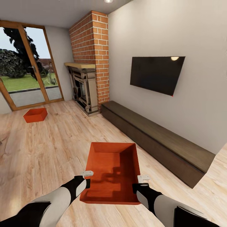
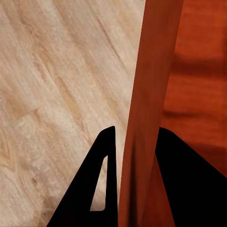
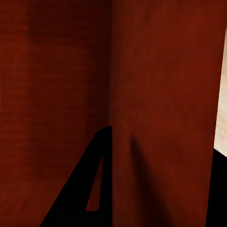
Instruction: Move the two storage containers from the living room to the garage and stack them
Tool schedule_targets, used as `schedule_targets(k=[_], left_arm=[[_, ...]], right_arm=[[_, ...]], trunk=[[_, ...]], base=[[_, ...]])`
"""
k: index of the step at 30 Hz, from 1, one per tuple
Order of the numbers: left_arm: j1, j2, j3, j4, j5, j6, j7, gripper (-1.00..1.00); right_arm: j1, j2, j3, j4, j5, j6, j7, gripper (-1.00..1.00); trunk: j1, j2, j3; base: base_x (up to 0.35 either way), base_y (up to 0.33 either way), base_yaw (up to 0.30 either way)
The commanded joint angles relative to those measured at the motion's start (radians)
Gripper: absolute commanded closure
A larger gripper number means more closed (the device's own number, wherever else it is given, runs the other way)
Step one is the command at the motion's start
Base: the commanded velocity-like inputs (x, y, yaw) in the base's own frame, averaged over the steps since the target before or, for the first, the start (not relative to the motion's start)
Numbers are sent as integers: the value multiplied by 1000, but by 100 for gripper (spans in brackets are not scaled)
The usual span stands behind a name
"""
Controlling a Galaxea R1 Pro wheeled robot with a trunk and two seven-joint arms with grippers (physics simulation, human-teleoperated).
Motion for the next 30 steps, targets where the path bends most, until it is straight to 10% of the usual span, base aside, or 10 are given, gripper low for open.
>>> schedule_targets(k=[1, 30], left_arm=[[0, 7, -26, 1, -2, 7, 8, 100], [0, 6, -26, 1, -2, 7, 8, 100]], right_arm=[[-1, -9, -11, 0, 16, 5, -10, 100], [-2, -9, -11, 0, 16, 5, -10, 100]], trunk=[[0, -1, 0], [0, -1, 45]], base=[[0, 0, 0], [0, 0, 0]])
